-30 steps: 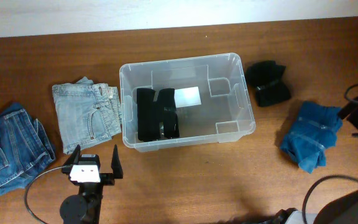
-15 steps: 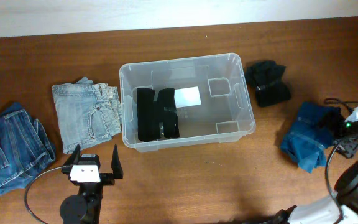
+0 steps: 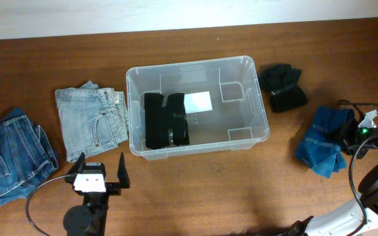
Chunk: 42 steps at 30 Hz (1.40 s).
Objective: Pack container
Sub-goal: 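Grasp the folded teal sweater with the right gripper, then lift the teal sweater and carry it into the container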
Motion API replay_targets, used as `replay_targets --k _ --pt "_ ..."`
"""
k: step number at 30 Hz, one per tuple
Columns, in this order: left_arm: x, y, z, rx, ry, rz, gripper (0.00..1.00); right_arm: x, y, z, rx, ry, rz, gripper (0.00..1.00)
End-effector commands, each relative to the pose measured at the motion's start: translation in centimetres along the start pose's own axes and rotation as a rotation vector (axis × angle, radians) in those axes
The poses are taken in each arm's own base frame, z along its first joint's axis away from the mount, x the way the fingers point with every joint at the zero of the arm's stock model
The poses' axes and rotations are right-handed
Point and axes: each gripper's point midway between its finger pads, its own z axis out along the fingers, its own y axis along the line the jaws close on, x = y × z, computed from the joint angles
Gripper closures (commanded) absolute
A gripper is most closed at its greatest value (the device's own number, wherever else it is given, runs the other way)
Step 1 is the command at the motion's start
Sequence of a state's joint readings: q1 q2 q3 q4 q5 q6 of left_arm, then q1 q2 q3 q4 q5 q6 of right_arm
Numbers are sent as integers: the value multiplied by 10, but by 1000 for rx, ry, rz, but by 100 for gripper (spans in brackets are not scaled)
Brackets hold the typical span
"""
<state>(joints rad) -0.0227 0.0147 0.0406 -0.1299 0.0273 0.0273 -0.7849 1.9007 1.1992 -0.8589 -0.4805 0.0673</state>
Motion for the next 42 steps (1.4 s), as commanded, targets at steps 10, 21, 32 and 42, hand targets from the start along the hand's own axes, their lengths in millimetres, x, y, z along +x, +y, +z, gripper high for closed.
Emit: replay_targets --k 10,21,32,42 --pt "1 0 0 4 -4 15 0 3 87 -123 -39 -310 -237 75" --pt "1 0 0 4 -4 15 1 107 248 -178 -305 -431 -732 75" --pt "1 0 0 4 -3 15 1 169 350 -102 -362 -357 -1002 73" --pt "1 0 0 5 -3 15 1 164 341 10 -162 -205 -938 71"
